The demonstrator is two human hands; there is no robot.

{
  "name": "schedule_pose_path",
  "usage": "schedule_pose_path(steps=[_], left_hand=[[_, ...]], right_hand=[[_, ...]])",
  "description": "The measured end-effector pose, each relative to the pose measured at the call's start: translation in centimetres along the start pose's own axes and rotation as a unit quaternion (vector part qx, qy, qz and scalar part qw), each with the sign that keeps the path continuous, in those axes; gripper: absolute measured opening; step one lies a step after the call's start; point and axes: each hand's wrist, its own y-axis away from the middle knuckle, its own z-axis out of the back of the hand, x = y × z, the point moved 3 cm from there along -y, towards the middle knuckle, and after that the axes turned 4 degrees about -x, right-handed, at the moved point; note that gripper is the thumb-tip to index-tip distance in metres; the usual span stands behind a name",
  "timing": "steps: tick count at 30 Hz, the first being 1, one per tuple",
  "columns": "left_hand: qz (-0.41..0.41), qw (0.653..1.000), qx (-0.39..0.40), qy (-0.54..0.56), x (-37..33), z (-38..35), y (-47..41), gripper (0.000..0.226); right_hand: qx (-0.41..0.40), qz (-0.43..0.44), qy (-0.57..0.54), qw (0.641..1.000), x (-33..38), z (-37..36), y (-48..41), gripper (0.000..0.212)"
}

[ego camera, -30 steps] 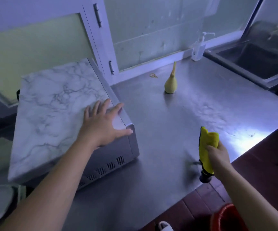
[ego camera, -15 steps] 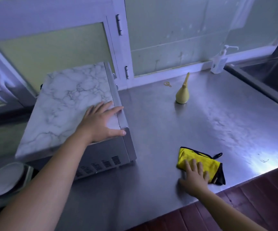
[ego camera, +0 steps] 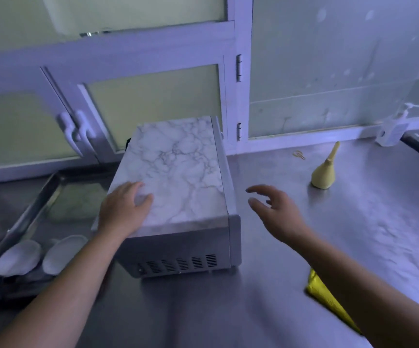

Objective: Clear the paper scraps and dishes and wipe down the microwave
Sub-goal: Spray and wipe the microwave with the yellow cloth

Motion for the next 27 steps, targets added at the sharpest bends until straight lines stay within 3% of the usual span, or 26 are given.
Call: schedule_pose_path(steps=[4, 8, 12, 15, 27], left_hand=[[0.059, 0.992, 0.030, -0.110, 0.2, -0.4, -0.3, 0.059], [0.075, 0.986, 0.057, -0.136, 0.6, -1.0, -0.5, 0.063], [0.076, 0.985, 0.061, -0.140, 0.3, -0.9, -0.5, 0.065], [0.076, 0.986, 0.043, -0.143, 0.3, -0.9, -0.2, 0.065], [0.075, 0.988, 0.004, -0.133, 0.2, -0.7, 0.2, 0.073]], right_hand=[[0.047, 0.110, 0.075, 0.990, 4.5, -5.8, -5.0, 0.045], [0.107, 0.125, 0.275, 0.947, 4.8, -11.5, -11.4, 0.073], [0.055, 0.157, 0.295, 0.941, 5.2, -13.3, -19.2, 0.068], [0.029, 0.132, 0.305, 0.943, 4.9, -14.5, -24.4, 0.064], [0.003, 0.077, 0.357, 0.931, 4.1, -16.7, -38.6, 0.071]])
